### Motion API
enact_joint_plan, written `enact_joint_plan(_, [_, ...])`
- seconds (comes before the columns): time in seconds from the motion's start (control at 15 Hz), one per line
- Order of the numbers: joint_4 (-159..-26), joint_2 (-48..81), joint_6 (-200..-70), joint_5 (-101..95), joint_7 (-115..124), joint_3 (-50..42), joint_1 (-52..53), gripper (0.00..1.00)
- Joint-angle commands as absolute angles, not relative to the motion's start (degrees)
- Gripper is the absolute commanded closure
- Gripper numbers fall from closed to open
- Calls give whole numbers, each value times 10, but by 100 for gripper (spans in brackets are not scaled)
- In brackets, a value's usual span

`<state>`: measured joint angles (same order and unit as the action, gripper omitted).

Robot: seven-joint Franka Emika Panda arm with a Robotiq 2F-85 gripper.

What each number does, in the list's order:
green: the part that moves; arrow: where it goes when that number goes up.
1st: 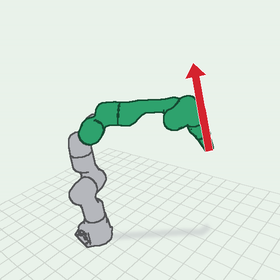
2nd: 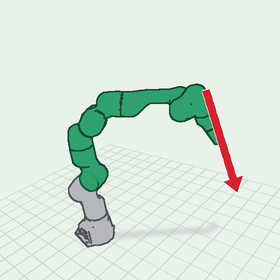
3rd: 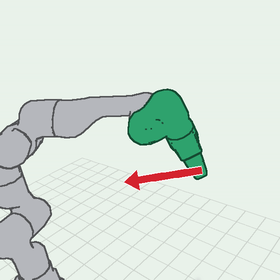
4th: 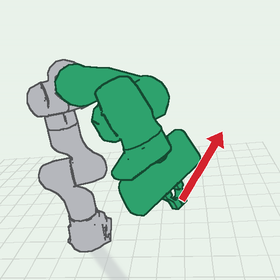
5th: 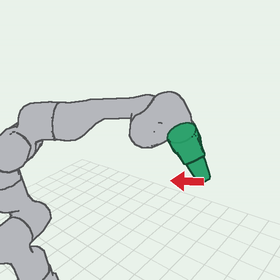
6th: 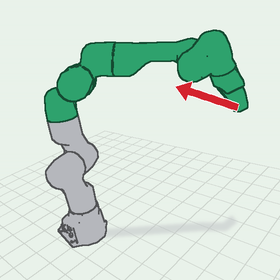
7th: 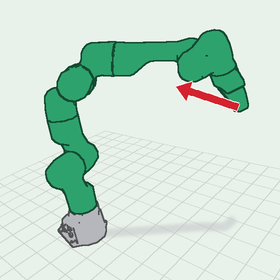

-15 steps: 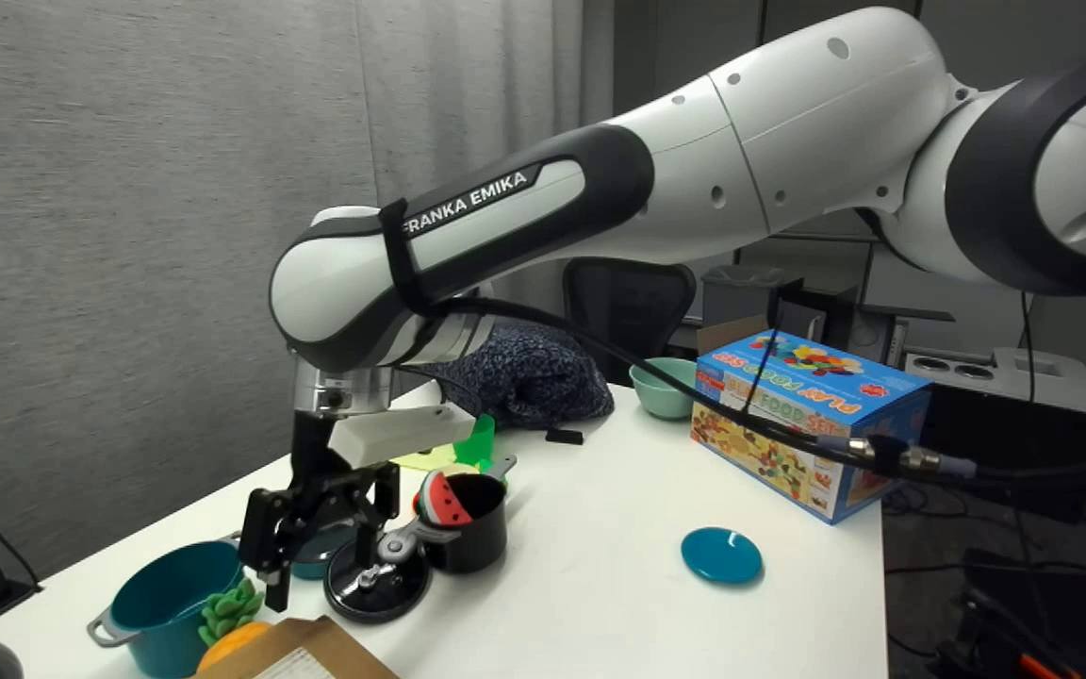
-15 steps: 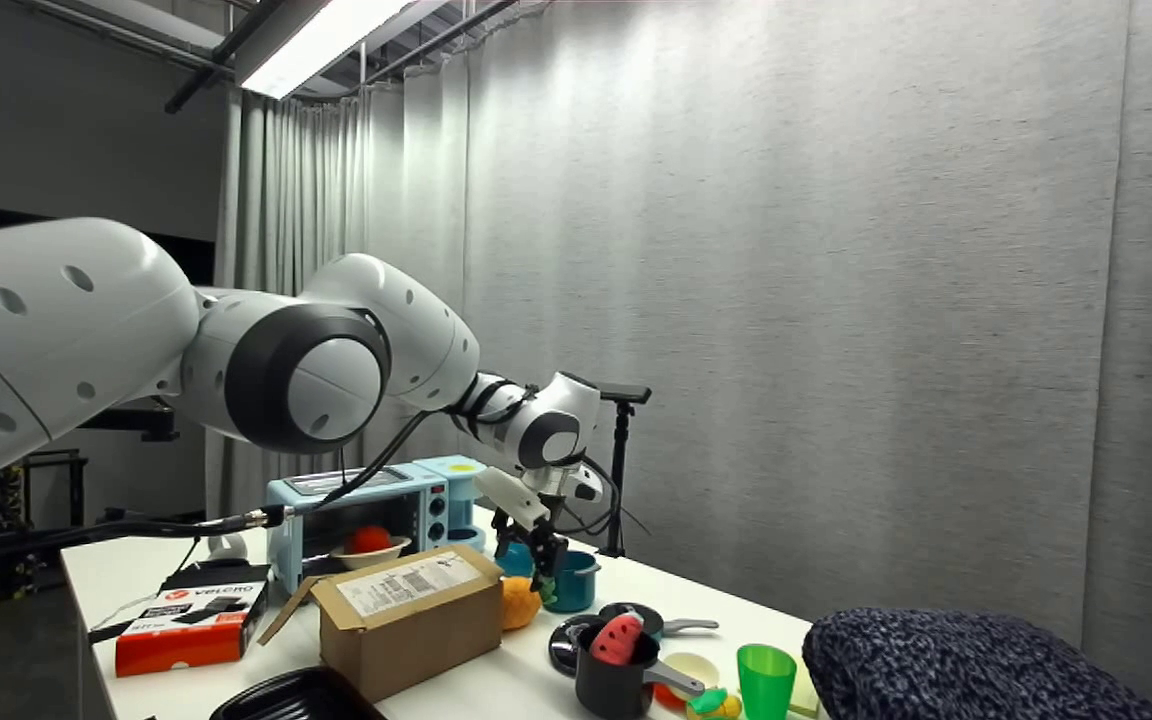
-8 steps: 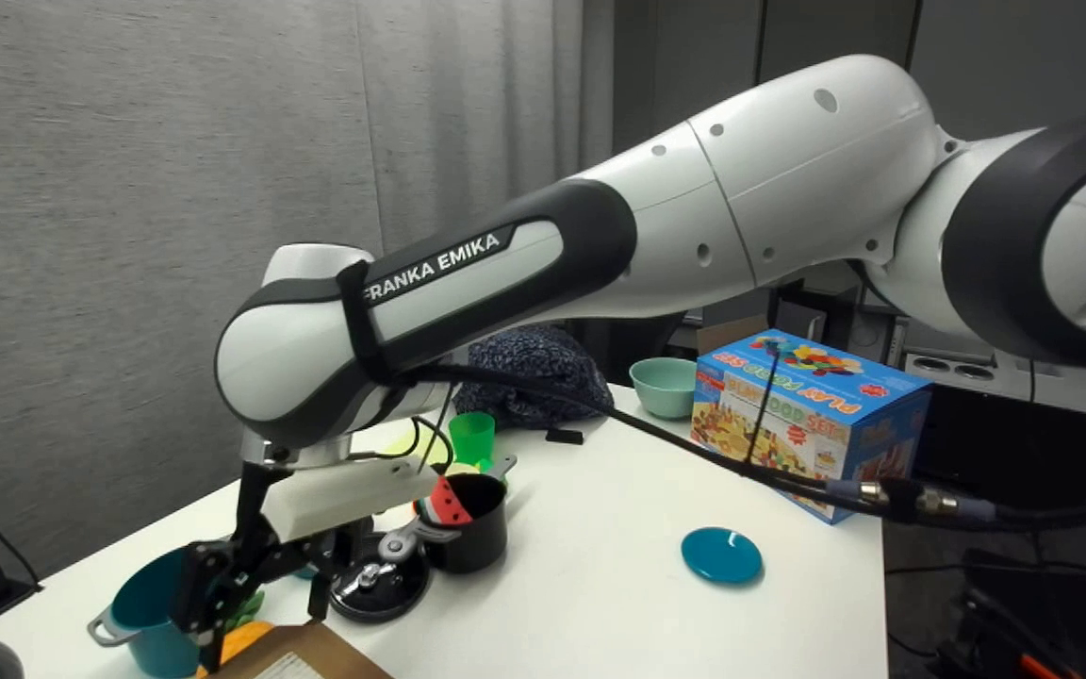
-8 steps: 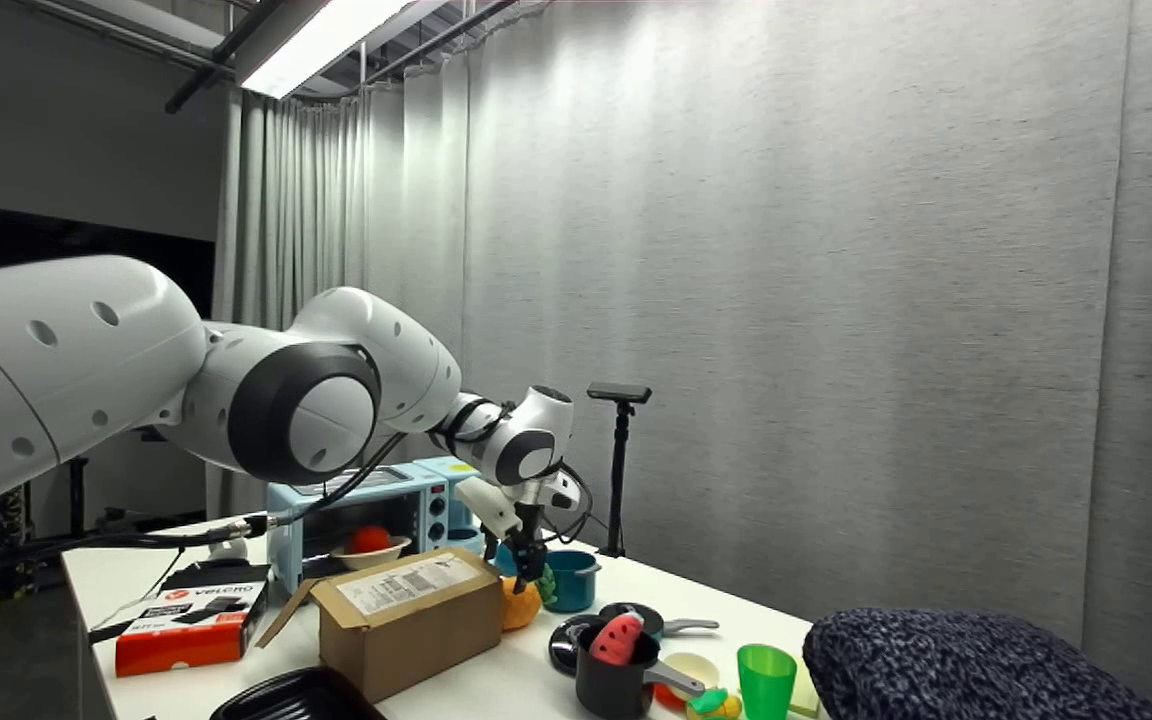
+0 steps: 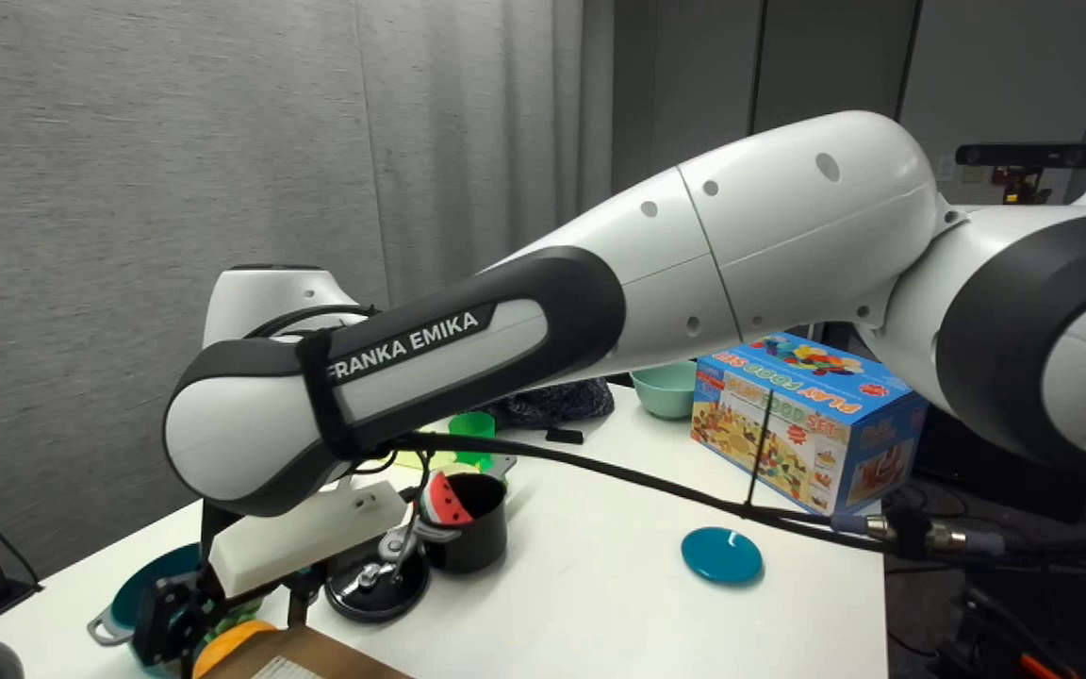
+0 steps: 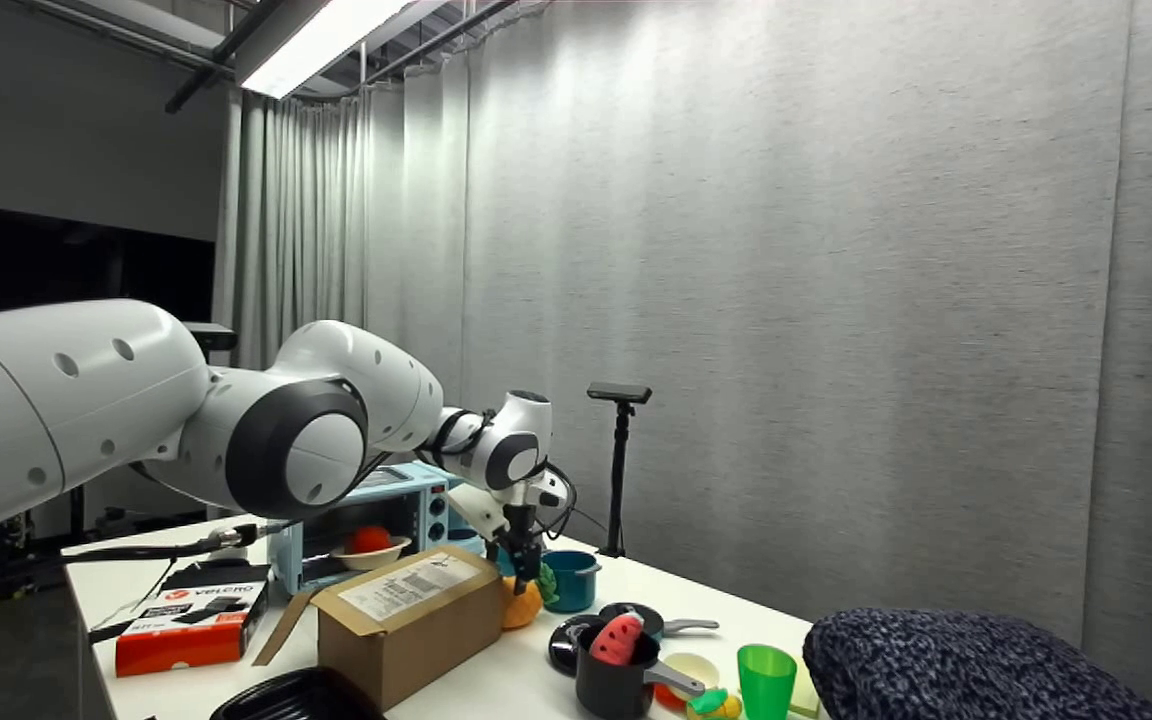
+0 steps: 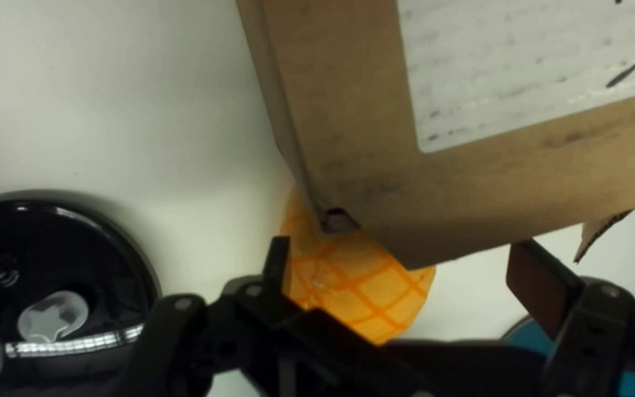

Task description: Put the pineapple plushie on the black plate

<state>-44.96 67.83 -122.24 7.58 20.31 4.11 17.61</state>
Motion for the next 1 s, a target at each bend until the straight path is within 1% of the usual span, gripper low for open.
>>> enact_joint_plan(0.0, [-383,717,-1214,56,231,25,186,0])
enact_joint_plan(0.2, [-381,720,-1222,53,205,27,179,0])
enact_joint_plan(0.33, [-335,747,-1205,48,210,24,190,0])
enact_joint_plan(0.4, [-431,688,-1224,47,201,15,170,0])
enact_joint_plan(0.47, [-434,687,-1221,46,196,11,168,4])
enact_joint_plan(0.53, [-437,686,-1218,46,192,6,167,28])
enact_joint_plan(0.67, [-442,684,-1219,48,187,-2,163,31])
enact_joint_plan(0.73, [-445,682,-1219,48,185,-6,161,37])
enact_joint_plan(0.8, [-446,682,-1218,49,183,-7,161,47])
enact_joint_plan(0.87, [-444,681,-1215,50,182,-8,160,54])
enact_joint_plan(0.93, [-465,669,-1227,53,173,-8,154,63])
